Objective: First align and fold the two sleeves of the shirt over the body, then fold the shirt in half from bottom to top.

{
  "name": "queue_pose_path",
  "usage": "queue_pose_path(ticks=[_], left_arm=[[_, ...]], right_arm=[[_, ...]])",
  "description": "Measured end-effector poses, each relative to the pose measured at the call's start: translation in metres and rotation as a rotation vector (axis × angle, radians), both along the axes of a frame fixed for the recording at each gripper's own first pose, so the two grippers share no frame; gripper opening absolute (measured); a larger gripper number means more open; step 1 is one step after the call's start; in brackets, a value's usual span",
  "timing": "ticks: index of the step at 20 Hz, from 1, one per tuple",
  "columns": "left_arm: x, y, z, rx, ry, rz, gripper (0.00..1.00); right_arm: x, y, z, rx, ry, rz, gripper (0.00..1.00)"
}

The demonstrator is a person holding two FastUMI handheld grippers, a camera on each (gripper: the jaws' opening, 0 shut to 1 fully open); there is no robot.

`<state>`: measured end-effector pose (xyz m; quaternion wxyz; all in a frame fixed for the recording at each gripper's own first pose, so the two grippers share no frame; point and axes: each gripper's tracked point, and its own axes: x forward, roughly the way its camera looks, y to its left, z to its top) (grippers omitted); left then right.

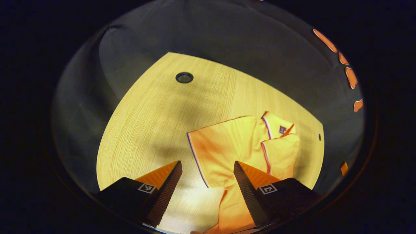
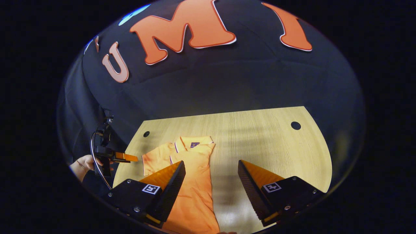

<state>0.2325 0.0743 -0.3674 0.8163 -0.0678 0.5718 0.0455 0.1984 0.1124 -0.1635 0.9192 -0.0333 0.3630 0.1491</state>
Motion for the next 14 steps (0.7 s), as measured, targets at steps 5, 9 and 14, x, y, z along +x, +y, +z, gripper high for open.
queue_pose_path(ticks=[5,9,14], left_arm=[[0.005,0.005,-0.034,0.034,0.084,0.019,0.98],[0.0,0.008,-0.051,0.081,0.145,0.046,0.97],[-0.002,0.008,-0.058,0.131,0.165,0.092,0.99]], right_arm=[[-0.001,-0.022,-0.01,0.003,0.03,-0.02,0.99],[-0.002,-0.034,-0.023,0.019,0.067,-0.039,0.99],[-0.002,-0.048,-0.03,0.037,0.09,-0.063,0.99]])
